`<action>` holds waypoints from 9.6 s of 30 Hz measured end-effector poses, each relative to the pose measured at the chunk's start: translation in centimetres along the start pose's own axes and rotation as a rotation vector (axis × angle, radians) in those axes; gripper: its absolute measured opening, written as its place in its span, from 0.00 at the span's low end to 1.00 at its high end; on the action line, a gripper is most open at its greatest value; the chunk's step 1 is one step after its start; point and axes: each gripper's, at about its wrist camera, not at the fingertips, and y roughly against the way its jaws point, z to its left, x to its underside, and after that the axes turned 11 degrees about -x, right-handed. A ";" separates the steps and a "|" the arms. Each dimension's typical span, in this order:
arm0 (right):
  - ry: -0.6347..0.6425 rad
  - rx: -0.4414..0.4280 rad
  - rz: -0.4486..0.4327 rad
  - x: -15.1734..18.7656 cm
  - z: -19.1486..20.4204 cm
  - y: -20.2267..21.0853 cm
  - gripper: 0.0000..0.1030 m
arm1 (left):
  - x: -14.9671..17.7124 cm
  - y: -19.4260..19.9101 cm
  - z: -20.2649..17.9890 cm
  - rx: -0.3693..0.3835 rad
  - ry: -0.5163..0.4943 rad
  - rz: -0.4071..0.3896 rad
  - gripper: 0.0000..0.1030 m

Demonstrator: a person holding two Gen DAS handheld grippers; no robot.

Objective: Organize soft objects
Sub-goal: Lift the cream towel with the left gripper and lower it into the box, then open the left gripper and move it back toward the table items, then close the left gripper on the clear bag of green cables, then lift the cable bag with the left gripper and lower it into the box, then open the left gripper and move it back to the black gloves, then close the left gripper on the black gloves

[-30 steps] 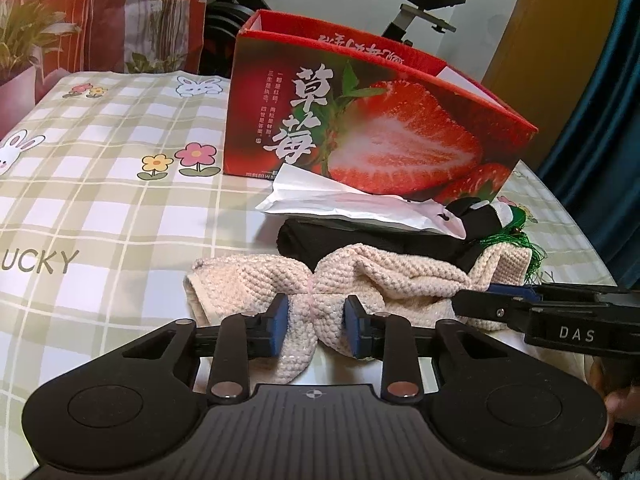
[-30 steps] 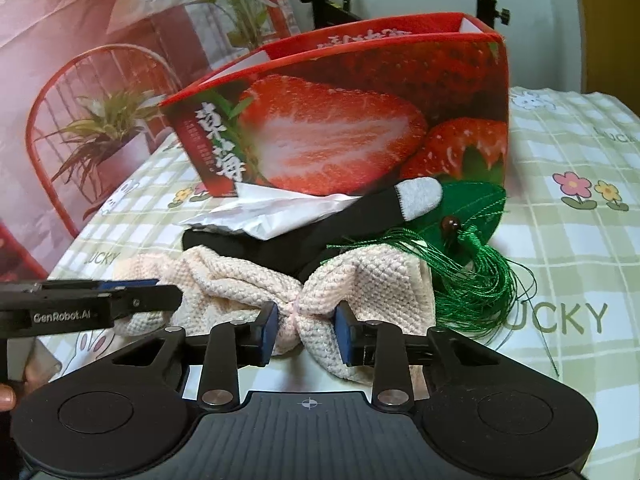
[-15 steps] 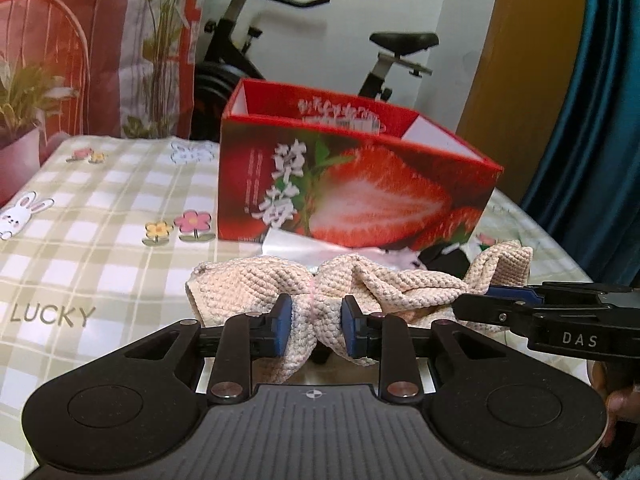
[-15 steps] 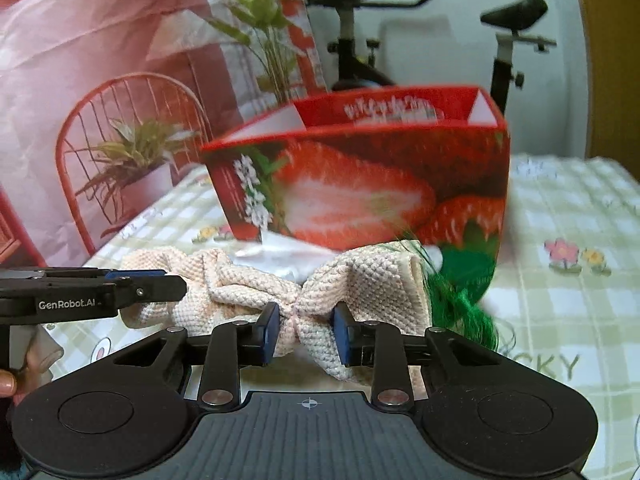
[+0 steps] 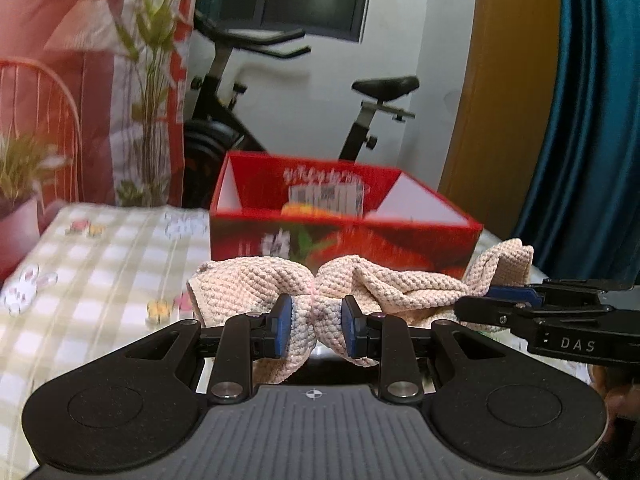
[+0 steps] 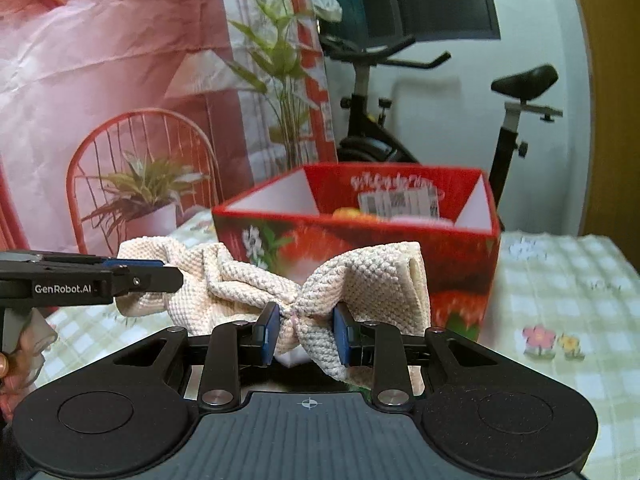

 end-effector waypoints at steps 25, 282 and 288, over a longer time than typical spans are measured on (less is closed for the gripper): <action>-0.038 0.085 0.043 -11.8 -11.0 -10.5 0.24 | -11.5 -14.4 0.1 0.041 0.086 0.047 0.16; -0.058 0.023 0.162 1.1 -3.5 -8.4 0.39 | 4.3 -8.2 1.2 0.005 0.058 0.273 0.24; 0.001 -0.028 0.215 1.5 -2.5 -9.8 0.46 | 4.6 -7.4 4.2 -0.074 0.146 0.266 0.24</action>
